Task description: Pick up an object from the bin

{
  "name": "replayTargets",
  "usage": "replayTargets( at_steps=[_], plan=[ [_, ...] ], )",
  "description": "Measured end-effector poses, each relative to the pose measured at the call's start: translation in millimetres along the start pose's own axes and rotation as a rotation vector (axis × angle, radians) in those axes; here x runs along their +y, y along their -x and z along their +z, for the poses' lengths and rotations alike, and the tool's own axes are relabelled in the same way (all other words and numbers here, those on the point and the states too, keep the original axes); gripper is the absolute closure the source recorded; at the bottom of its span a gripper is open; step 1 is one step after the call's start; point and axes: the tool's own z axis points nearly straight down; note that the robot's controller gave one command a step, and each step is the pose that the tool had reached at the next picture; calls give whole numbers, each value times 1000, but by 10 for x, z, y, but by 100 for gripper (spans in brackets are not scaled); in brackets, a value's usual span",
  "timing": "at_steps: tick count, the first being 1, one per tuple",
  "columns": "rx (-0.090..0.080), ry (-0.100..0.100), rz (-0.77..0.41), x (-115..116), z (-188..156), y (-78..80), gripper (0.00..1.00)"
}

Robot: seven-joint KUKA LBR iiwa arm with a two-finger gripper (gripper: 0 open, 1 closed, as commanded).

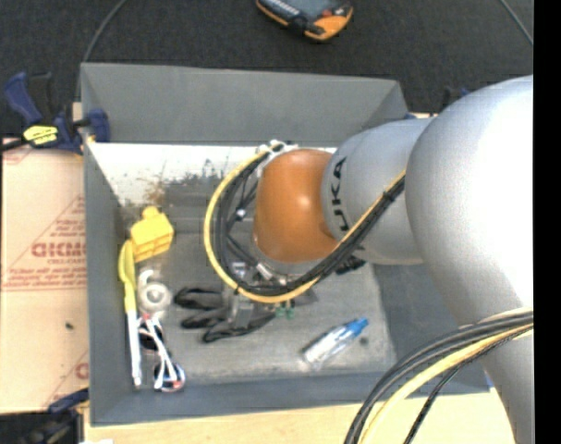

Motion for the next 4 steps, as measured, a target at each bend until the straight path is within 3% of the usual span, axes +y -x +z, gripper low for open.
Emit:
replayTargets(
  at_steps=[1, 2, 3, 4],
  plan=[
    [0, 0, 0, 0, 0, 0, 100],
    [0, -1, -6, 290, 142, -48, 0],
    [0, -1, -6, 290, 143, -50, 0],
    [-3, 0, -19, 243, -562, -270, 0]
  ],
)
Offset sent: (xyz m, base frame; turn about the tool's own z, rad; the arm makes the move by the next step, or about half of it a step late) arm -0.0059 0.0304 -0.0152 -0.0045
